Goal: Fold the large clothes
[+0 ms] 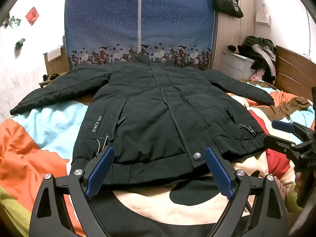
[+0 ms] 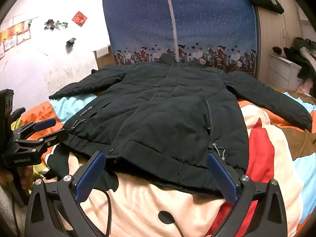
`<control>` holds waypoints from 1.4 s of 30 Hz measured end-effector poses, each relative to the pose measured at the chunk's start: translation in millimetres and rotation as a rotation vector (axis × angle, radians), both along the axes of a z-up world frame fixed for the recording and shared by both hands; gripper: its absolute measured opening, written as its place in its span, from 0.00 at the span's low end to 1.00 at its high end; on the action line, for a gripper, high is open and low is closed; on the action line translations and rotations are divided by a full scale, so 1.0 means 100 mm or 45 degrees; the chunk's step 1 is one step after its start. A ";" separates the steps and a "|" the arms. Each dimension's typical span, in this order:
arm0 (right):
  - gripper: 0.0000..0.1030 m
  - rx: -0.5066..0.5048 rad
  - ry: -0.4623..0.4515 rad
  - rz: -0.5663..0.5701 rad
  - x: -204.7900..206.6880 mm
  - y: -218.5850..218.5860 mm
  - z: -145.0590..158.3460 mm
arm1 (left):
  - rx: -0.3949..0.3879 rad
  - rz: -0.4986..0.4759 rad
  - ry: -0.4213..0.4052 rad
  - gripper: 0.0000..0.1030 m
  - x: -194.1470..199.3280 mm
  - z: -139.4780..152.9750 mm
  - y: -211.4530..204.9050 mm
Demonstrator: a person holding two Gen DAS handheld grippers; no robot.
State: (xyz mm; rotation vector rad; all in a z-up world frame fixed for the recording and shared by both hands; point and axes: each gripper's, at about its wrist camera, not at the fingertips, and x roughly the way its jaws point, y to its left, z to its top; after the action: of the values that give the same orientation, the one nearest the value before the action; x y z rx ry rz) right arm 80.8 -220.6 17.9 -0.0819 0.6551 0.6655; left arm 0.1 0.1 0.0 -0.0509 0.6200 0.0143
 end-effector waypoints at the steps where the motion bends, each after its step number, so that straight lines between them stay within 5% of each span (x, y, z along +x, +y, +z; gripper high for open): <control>1: 1.00 -0.002 0.006 0.001 0.00 0.00 0.00 | 0.001 0.001 0.000 0.87 0.00 0.00 0.00; 42: 1.00 -0.010 0.011 -0.005 0.03 -0.01 -0.02 | 0.000 0.004 0.002 0.87 0.00 0.00 0.00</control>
State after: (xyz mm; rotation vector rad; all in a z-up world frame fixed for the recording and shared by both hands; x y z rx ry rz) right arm 83.6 -221.8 16.0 -0.0846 0.6663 0.6596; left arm 0.2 0.0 0.1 -0.0515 0.6216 0.0174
